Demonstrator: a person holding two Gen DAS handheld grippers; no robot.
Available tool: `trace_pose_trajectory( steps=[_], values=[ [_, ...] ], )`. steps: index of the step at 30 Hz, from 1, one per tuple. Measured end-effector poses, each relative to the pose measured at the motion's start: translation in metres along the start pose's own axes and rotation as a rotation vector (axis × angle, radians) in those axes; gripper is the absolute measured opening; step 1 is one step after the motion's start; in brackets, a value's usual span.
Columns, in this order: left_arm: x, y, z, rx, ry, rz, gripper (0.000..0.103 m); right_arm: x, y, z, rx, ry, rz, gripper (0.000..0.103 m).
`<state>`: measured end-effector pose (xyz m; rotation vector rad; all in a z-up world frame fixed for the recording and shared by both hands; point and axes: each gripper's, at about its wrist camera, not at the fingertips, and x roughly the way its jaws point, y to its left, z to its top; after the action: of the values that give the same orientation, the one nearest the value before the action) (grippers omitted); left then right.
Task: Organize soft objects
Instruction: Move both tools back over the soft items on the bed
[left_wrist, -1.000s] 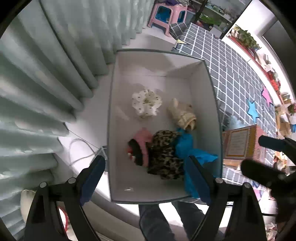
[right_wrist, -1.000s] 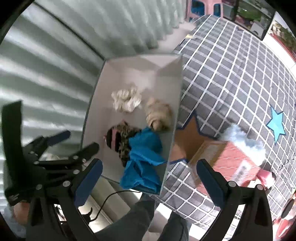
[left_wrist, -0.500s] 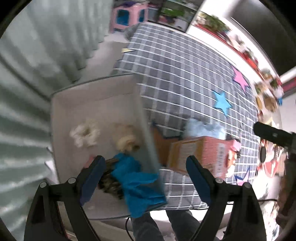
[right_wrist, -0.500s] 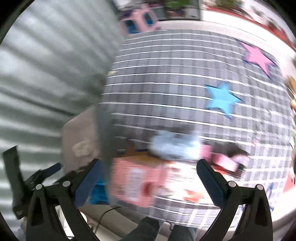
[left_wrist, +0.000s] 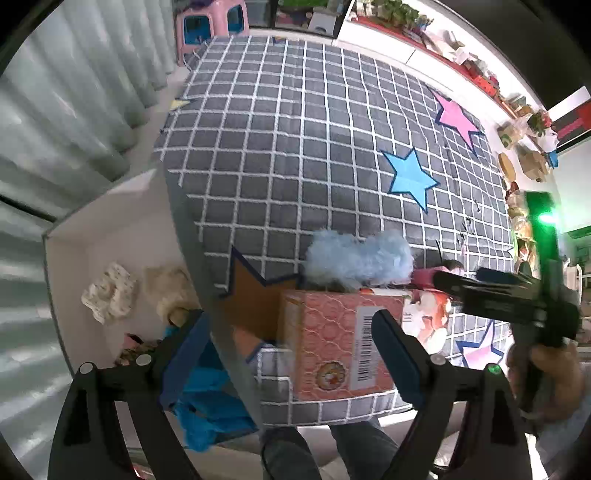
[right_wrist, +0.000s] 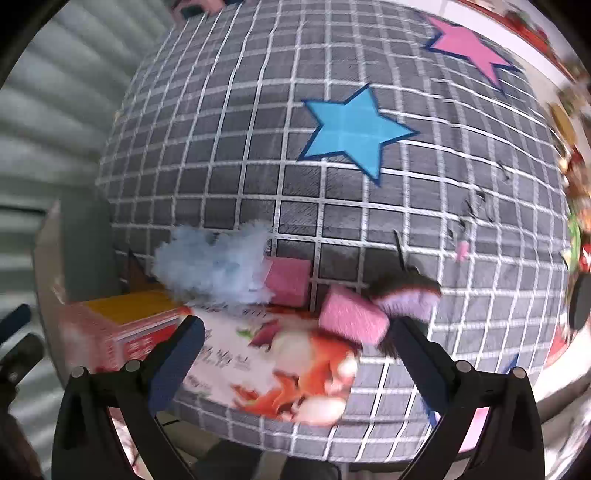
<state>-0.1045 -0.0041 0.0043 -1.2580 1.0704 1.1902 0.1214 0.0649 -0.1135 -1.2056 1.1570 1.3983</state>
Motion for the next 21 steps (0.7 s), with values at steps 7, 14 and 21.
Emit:
trace_pose_trajectory(
  steps=[7, 14, 21],
  values=[
    [0.006, -0.005, 0.002, -0.018, 0.038, -0.005, 0.091, 0.057, 0.013, 0.028, -0.137, 0.117, -0.120, 0.102],
    [0.009, -0.008, 0.012, -0.020, 0.052, 0.022, 0.091, 0.084, 0.039, 0.065, -0.198, 0.122, -0.104, 0.102],
    [0.022, -0.018, 0.034, 0.000, 0.087, 0.064, 0.091, 0.069, 0.031, 0.120, -0.065, 0.032, 0.062, 0.102]
  ],
)
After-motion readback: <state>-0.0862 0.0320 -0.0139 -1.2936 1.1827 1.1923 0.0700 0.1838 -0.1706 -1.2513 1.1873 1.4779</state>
